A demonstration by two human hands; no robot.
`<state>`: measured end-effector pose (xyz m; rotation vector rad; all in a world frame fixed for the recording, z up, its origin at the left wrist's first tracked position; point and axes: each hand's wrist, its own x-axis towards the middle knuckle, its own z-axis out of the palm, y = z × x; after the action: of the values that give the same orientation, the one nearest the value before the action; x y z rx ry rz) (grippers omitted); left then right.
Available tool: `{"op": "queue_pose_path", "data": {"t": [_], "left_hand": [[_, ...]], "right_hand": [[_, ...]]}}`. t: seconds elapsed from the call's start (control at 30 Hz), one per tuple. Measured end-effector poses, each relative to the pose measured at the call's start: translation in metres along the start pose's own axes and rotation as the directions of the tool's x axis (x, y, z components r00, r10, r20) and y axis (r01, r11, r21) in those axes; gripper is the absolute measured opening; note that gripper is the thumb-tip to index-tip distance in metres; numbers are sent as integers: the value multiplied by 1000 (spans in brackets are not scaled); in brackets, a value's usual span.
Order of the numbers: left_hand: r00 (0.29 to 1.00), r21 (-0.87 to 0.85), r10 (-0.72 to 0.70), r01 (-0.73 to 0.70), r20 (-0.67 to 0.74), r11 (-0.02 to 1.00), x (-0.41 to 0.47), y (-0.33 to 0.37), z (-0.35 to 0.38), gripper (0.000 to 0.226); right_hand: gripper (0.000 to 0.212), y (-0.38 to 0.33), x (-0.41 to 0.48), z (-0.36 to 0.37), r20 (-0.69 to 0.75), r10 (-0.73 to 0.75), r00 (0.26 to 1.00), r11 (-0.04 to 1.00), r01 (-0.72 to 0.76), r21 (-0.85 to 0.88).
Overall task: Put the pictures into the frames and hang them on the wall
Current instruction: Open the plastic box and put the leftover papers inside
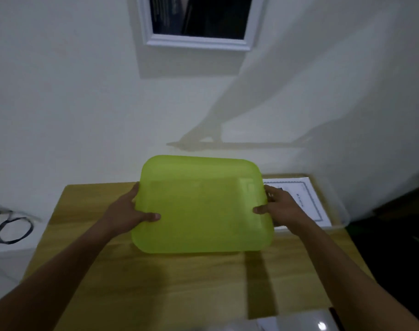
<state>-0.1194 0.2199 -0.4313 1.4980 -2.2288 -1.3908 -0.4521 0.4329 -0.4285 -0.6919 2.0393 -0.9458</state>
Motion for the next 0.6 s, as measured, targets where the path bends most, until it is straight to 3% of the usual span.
{"op": "queue_pose_path", "data": {"t": [0.43, 0.6], "left_hand": [[998, 103, -9, 15, -58, 995, 35, 131, 203, 100], [989, 172, -64, 86, -129, 981, 55, 153, 255, 96]], "right_hand": [[63, 102, 31, -185, -150, -33, 988, 998, 26, -50], [78, 135, 62, -219, -156, 22, 988, 998, -32, -63]]}}
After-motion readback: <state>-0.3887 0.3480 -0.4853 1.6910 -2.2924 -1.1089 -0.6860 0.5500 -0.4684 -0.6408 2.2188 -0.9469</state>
